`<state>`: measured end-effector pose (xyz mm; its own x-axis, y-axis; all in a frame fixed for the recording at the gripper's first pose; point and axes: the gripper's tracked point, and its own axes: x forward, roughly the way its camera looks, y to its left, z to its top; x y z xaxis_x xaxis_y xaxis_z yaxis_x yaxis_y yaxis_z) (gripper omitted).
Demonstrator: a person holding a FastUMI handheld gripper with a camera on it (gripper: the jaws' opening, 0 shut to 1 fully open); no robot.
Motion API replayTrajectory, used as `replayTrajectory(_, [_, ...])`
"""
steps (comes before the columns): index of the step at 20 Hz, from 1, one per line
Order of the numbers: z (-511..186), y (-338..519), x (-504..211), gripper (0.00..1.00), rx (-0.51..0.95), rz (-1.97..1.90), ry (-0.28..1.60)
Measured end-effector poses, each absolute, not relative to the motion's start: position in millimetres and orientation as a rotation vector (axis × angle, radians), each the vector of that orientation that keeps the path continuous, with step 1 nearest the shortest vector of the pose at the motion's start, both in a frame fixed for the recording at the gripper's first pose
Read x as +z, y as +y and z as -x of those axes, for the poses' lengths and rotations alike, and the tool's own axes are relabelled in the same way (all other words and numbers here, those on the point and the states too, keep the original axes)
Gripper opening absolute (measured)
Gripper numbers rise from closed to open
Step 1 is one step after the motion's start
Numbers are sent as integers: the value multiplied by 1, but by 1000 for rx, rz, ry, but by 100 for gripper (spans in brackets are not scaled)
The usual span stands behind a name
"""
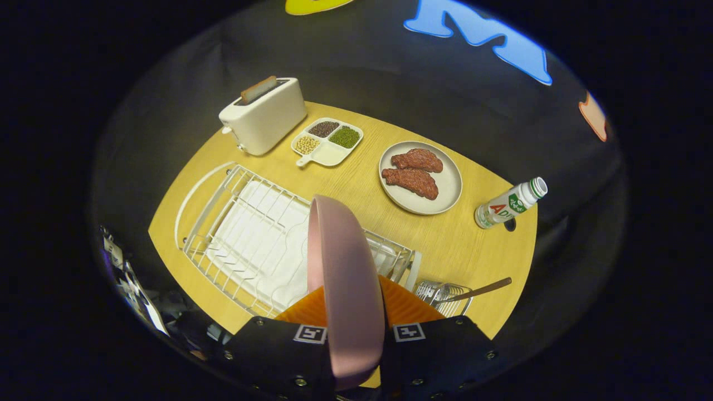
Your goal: Take the plate from the dish rack, then take the spoon from the basket and place it into the plate.
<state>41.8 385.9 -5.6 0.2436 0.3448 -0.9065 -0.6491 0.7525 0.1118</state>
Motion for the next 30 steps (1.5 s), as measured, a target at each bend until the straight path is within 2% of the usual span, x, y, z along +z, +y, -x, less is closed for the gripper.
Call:
replayTrajectory(6, [-2,352,11,28,781,-79,1182])
replayTrajectory(13, [73,315,-8,28,925,-425,1203])
replayTrajectory(22, [183,280,-81,28,926,-696,1288])
replayTrajectory(30, [192,282,-154,28,806,-714,1328])
